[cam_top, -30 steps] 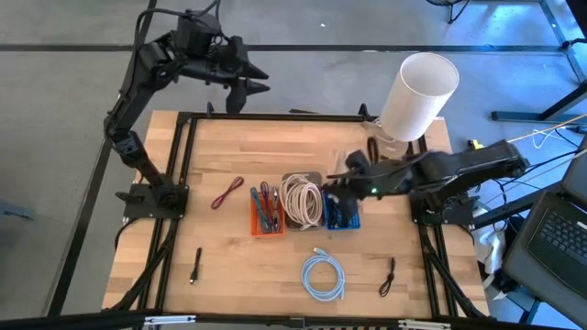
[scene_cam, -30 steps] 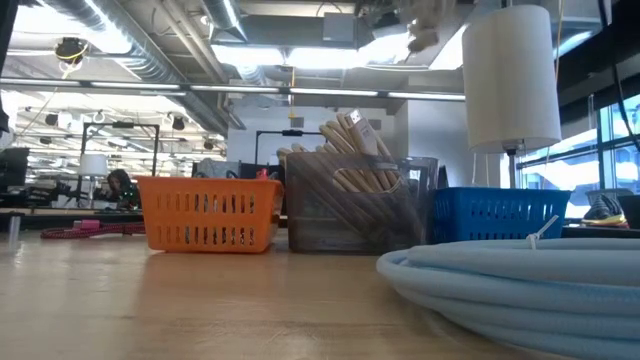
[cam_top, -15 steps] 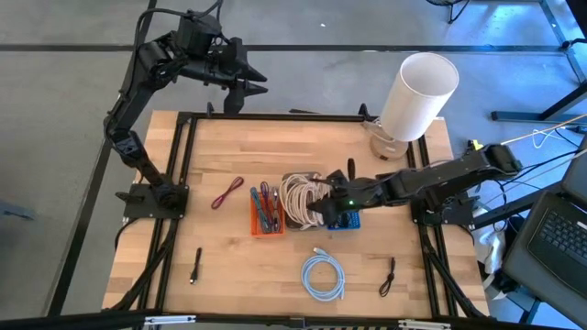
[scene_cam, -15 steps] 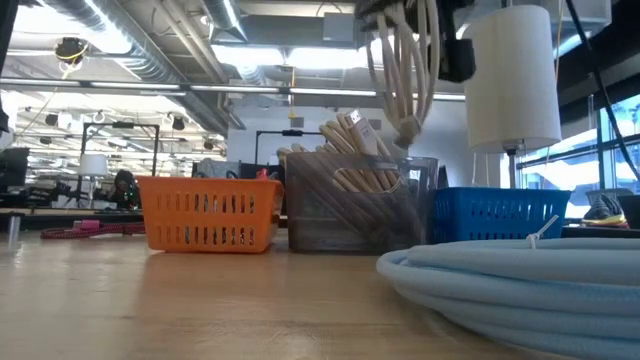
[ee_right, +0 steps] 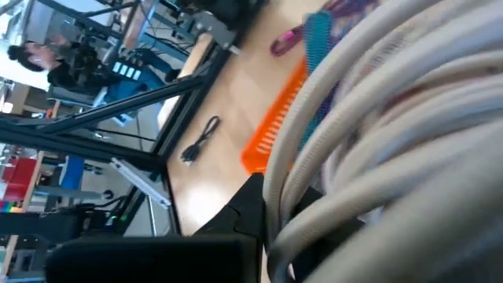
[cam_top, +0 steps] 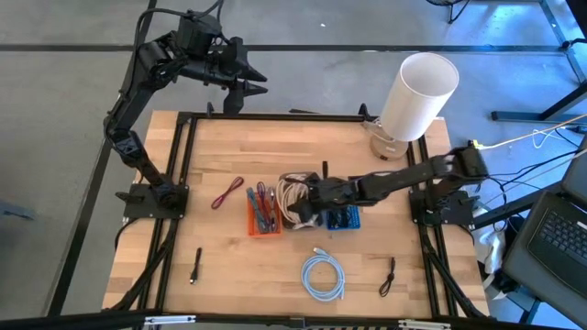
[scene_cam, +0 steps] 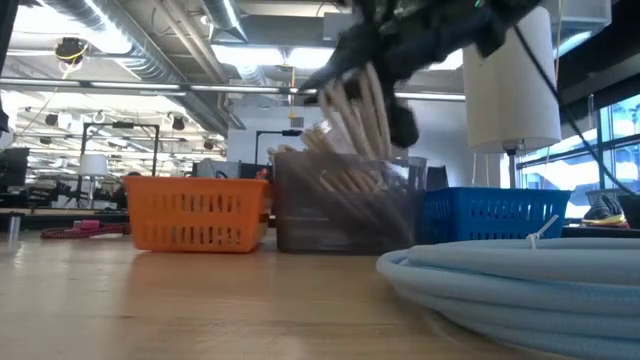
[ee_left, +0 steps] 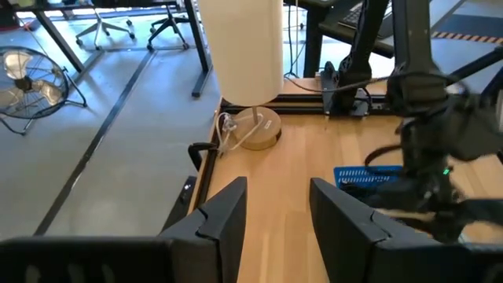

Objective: Pick & Place USB Port
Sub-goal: Put the light brown HDMI cable into the black bin

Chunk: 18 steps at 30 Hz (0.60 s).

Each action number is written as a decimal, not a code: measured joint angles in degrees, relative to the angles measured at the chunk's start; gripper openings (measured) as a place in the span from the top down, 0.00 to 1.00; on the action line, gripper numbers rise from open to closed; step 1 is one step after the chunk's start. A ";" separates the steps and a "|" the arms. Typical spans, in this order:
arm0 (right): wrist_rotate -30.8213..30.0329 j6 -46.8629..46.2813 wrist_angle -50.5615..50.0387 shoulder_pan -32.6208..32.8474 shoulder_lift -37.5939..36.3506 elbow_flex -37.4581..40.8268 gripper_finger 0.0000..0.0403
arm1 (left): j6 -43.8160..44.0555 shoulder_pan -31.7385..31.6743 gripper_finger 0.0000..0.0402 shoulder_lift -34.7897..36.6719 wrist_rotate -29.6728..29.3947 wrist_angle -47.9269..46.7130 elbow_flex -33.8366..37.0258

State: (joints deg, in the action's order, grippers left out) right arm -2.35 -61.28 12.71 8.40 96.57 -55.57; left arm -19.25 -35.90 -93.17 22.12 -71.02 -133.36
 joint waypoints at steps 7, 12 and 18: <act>1.08 -3.15 2.19 -0.79 5.98 -0.22 0.92 | -0.61 0.00 0.67 0.00 -0.01 0.00 0.00; 1.06 -4.25 2.67 -0.79 6.49 -0.14 0.92 | -1.10 0.00 0.67 -0.02 -0.03 0.02 0.00; -0.32 -4.96 3.79 -0.77 5.17 0.13 0.73 | -2.03 0.00 0.67 -0.02 -0.04 0.04 0.00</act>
State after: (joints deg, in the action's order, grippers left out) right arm -2.67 -66.24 16.50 7.64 101.74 -55.44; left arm -21.29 -35.90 -93.19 22.09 -70.98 -133.36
